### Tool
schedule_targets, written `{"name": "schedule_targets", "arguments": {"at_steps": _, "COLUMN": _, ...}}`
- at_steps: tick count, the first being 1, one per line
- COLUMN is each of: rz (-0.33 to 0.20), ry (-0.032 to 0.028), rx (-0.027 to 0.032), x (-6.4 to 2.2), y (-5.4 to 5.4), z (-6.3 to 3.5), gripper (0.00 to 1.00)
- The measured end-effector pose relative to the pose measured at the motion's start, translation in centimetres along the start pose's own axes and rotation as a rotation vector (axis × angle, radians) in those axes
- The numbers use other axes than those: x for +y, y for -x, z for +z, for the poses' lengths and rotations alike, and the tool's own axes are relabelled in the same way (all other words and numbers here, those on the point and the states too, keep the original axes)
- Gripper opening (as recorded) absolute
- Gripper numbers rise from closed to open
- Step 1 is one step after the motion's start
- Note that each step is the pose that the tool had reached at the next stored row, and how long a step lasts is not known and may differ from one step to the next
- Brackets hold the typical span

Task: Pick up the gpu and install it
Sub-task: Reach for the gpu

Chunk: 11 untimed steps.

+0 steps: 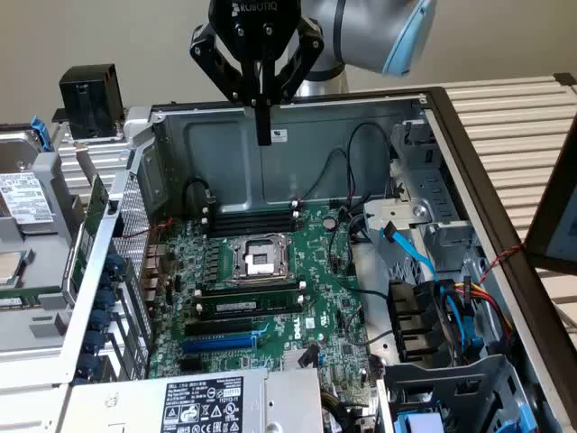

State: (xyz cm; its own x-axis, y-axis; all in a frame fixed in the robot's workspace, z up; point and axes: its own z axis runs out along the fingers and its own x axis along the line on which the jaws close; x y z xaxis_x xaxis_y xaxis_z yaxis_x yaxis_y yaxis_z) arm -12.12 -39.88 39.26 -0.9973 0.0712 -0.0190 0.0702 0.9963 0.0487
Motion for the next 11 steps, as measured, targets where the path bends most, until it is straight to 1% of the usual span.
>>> {"name": "schedule_targets", "arguments": {"at_steps": 11, "rz": 0.000, "ry": 0.0000, "rx": 0.0000, "x": 0.00, "y": 0.00, "z": 0.00, "gripper": 0.11}}
